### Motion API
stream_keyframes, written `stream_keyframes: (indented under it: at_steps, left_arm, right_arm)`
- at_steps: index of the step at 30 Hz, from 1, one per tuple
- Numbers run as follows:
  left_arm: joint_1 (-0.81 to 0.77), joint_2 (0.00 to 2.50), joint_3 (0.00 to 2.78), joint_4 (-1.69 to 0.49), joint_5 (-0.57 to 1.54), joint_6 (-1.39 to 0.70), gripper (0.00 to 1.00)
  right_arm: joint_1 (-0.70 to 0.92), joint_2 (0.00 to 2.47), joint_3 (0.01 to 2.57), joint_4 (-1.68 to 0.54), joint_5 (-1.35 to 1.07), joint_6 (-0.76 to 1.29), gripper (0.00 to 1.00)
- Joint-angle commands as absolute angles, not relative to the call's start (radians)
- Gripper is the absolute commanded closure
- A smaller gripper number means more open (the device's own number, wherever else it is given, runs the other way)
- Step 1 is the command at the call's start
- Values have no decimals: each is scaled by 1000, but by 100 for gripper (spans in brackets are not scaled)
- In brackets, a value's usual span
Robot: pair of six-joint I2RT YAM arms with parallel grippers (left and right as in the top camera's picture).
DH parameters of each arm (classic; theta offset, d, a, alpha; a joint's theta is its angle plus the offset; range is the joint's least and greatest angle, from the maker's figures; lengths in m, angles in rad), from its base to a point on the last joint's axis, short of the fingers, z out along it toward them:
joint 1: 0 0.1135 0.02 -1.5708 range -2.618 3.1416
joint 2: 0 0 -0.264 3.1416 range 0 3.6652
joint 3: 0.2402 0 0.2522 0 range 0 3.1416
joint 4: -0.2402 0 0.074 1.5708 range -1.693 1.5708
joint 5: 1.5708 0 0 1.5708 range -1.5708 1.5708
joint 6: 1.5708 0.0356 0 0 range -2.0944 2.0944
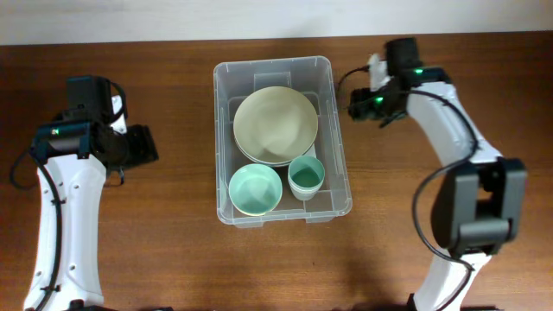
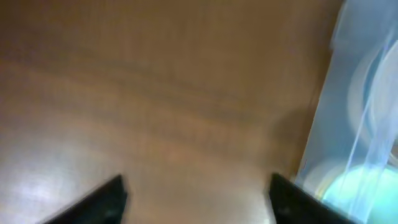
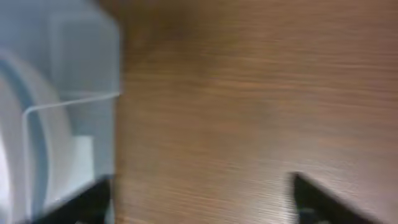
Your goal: Pack container
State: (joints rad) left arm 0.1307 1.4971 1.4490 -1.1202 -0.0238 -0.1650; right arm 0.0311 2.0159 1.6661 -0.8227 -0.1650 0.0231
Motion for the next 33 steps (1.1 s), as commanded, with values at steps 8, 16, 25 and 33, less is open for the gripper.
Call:
stream_keyframes:
  at_steps: [8,16,25,33]
  left_arm:
    - [134,1490,1447,-969,-22,-163,1]
    - [133,1479,1448,-986,41,-164,1]
    - [83,1271,1394,-1011,-30,-160,0]
    - [24,939,1147,-880,-41,-114,0]
  right_arm:
    - [-106,1850,1689,-818,-115,38,1]
    - [-168,1808,1689,-1000,-144,-78,1]
    - [-172,1562,1654,-1045,-112,-62,1]
    - [-170,1136,1267,-899,-66,-10,1]
